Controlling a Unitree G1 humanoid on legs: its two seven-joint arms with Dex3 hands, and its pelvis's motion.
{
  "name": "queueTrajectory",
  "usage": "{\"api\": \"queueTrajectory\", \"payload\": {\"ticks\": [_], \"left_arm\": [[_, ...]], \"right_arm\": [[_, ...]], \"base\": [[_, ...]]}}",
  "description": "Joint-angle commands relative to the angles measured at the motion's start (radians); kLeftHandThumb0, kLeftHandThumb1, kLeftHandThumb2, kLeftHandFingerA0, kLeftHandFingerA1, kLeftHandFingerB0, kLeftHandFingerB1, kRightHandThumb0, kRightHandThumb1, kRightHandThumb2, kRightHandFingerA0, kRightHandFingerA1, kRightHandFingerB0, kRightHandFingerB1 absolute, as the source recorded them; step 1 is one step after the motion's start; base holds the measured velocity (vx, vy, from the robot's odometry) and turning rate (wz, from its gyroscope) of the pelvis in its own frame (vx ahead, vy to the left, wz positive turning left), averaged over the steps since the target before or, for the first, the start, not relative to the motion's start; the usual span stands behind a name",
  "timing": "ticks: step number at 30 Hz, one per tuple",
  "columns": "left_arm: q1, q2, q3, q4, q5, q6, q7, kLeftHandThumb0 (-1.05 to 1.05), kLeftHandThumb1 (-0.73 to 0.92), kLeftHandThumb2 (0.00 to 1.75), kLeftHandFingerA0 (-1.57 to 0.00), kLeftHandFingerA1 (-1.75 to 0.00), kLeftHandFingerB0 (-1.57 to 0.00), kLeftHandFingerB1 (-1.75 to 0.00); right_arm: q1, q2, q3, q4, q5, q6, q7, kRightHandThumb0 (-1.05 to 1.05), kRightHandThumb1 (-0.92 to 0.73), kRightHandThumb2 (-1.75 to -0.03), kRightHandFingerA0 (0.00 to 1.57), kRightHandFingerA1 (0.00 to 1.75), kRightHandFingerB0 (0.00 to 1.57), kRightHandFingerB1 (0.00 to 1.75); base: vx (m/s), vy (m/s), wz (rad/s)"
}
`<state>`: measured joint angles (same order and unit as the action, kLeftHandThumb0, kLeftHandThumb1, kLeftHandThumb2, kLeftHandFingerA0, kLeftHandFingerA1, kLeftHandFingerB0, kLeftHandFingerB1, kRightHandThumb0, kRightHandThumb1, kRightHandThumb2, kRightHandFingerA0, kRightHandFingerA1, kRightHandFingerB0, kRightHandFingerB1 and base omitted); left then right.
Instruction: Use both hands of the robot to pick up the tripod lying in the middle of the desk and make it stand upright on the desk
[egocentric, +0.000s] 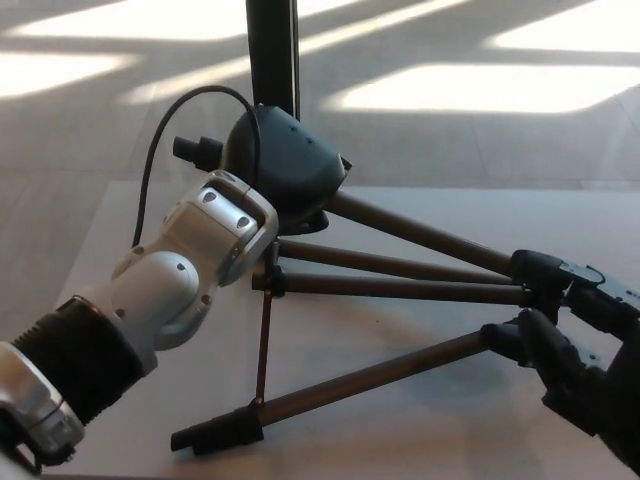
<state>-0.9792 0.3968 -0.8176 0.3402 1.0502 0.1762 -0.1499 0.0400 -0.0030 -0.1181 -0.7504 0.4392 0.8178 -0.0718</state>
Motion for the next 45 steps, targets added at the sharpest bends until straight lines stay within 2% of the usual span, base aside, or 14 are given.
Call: {"api": "queueTrajectory", "payload": {"ticks": [1, 3, 4, 5, 14, 15, 20, 23, 32, 34, 40, 41, 42, 45], "left_arm": [[0.101, 0.038, -0.006, 0.074, 0.055, -0.098, 0.213, -0.37, 0.66, 0.59, -0.93, -1.64, -0.6, -0.61], [0.079, 0.049, -0.021, 0.061, 0.073, -0.106, 0.137, -0.41, 0.64, 0.62, -0.86, -1.69, -0.7, -0.73], [0.081, 0.046, -0.018, 0.066, 0.07, -0.114, 0.159, -0.37, 0.43, 0.9, -1.19, -1.33, -0.81, -0.96], [0.079, 0.05, -0.019, 0.069, 0.079, -0.115, 0.167, -0.42, 0.62, 0.58, -0.91, -1.7, -0.85, -1.07], [0.059, 0.052, -0.009, 0.089, 0.079, -0.102, 0.098, -0.47, 0.72, 0.61, -0.92, -1.7, -0.78, -1.01], [0.051, 0.052, -0.006, 0.098, 0.073, -0.111, 0.101, -0.44, 0.69, 0.64, -0.91, -1.72, -0.76, -0.9], [0.025, 0.043, 0.012, 0.109, 0.033, -0.143, 0.091, -0.43, 0.52, 0.97, -1.18, -1.34, -0.87, -1.07], [0.016, 0.045, 0.004, 0.12, 0.062, -0.15, 0.166, -0.49, 0.45, 0.91, -1.23, -1.41, -0.97, -1.21], [0.033, 0.049, 0.019, 0.089, 0.033, -0.158, 0.146, -0.38, 0.63, 0.64, -0.89, -1.7, -0.87, -1.22], [0.042, 0.048, 0.025, 0.079, 0.023, -0.151, 0.129, -0.38, 0.64, 0.64, -0.9, -1.7, -0.88, -1.26], [0.052, 0.06, 0.034, 0.06, 0.028, -0.149, 0.127, -0.34, 0.63, 0.66, -0.9, -1.72, -0.85, -1.23], [0.051, 0.064, 0.029, 0.055, 0.042, -0.144, 0.13, -0.41, 0.48, 0.96, -1.18, -1.32, -0.91, -1.06], [0.052, 0.061, 0.03, 0.052, 0.046, -0.136, 0.13, -0.37, 0.65, 0.67, -0.92, -1.7, -0.85, -1.21], [0.064, 0.062, 0.05, 0.046, 0.016, -0.149, 0.135, -0.36, 0.69, 0.71, -0.92, -1.68, -0.85, -1.16]], "right_arm": [[0.068, 0.137, 0.101, -0.076, -0.03, 0.173, -0.175, -0.44, -0.55, -0.9, 0.5, 0.72, 0.41, 0.55], [0.099, 0.16, 0.15, -0.063, -0.061, 0.147, -0.187, -0.44, -0.74, -0.62, 0.48, 0.7, 0.46, 0.39], [0.108, 0.186, 0.151, -0.061, -0.054, 0.16, -0.199, -0.46, -0.74, -0.62, 0.45, 0.68, 0.45, 0.39], [0.117, 0.204, 0.164, -0.048, -0.063, 0.152, -0.208, -0.47, -0.73, -0.62, 0.46, 0.69, 0.46, 0.39], [0.346, 0.448, 0.277, -0.109, -0.009, 0.194, -0.386, -0.44, -0.7, -0.61, 0.52, 0.79, 0.44, 0.47], [0.358, 0.48, 0.269, -0.105, 0.014, 0.187, -0.401, -0.45, -0.57, -0.93, 0.5, 0.73, 0.41, 0.57], [0.286, 0.579, 0.197, -0.013, 0.079, 0.138, -0.444, -0.54, -0.71, -0.6, 0.31, 0.66, 0.22, 0.38], [0.169, 0.62, 0.126, 0.088, 0.118, 0.062, -0.47, -0.35, -0.57, -1.09, 0.02, 0.54, 0.0, 0.52], [-0.182, 0.567, -0.051, 0.312, 0.182, -0.119, -0.534, -0.36, -0.53, -1.07, 0.02, 0.54, 0.0, 0.51], [-0.243, 0.531, -0.093, 0.349, 0.205, -0.124, -0.534, -0.64, -0.75, -0.63, 0.04, 0.51, 0.1, 0.36], [-0.371, 0.481, -0.216, 0.482, 0.272, -0.142, -0.58, -0.7, -0.58, -0.97, 0.01, 0.43, 0.01, 0.32], [-0.388, 0.473, -0.228, 0.519, 0.268, -0.166, -0.573, -0.7, -0.59, -0.97, 0.0, 0.41, 0.0, 0.33], [-0.404, 0.47, -0.239, 0.543, 0.267, -0.184, -0.576, -0.7, -0.59, -0.97, 0.0, 0.41, 0.0, 0.34], [-0.448, 0.464, -0.278, 0.601, 0.306, -0.201, -0.572, -0.85, -0.64, -0.95, 0.0, 0.22, 0.0, 0.13]], "base": [[0.0, 0.0, 0.0], [0.0, 0.0, 0.0], [0.0, 0.0, 0.0], [0.0, 0.0, 0.0], [0.0, 0.0, 0.0], [0.0, 0.0, 0.0], [0.0, 0.0, 0.0], [0.0, 0.0, 0.0], [0.0, 0.0, 0.0], [0.0, 0.0, 0.0], [0.0, 0.0, 0.0], [0.0, 0.0, 0.0], [0.0, 0.0, 0.0], [0.0, 0.0, 0.0]]}}
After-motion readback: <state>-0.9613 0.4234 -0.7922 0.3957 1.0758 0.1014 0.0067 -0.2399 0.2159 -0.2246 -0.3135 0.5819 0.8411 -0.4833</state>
